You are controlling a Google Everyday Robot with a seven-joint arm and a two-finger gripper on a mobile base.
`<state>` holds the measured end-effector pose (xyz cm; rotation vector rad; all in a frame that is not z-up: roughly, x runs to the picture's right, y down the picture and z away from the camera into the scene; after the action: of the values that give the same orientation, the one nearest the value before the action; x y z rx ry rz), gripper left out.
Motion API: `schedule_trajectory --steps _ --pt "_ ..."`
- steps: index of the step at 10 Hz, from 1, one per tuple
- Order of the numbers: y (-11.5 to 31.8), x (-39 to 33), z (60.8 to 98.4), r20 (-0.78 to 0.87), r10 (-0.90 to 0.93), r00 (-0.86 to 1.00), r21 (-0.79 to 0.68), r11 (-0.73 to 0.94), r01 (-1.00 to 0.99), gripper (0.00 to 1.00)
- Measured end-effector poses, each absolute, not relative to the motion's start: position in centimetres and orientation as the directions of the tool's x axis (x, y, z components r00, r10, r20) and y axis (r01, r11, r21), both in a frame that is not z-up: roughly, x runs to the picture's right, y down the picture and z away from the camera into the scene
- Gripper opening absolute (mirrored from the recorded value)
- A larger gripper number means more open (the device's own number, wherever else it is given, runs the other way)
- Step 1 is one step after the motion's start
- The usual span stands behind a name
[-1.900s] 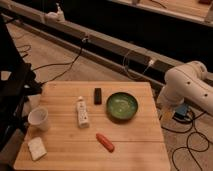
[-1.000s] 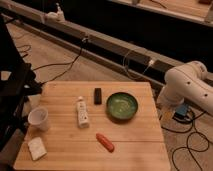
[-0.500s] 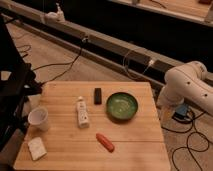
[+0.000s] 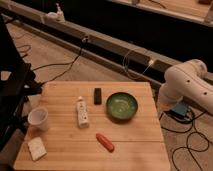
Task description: Push the eraser across the table
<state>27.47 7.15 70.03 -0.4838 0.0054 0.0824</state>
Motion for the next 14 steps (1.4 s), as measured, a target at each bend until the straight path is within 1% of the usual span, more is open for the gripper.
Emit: schedule_trajectory --steps 3,5,7,8,14 --pt "2.2 23.5 73.5 0.060 0.121 0.991 -0.390 0.917 -0.088 0.00" --pt "0.0 20.6 75.9 0.107 0.134 0.985 -0.369 0.926 -0.086 0.00" --pt "-1.5 15.5 77.7 0.181 0.140 0.974 -0.362 0.930 -0.066 0.00" --pt "-1.6 14.5 77.7 0.196 0.139 0.971 -0.363 0.930 -0.060 0.00" --pt "-1.7 14.9 77.8 0.189 0.137 0.972 -0.360 0.931 -0.062 0.00"
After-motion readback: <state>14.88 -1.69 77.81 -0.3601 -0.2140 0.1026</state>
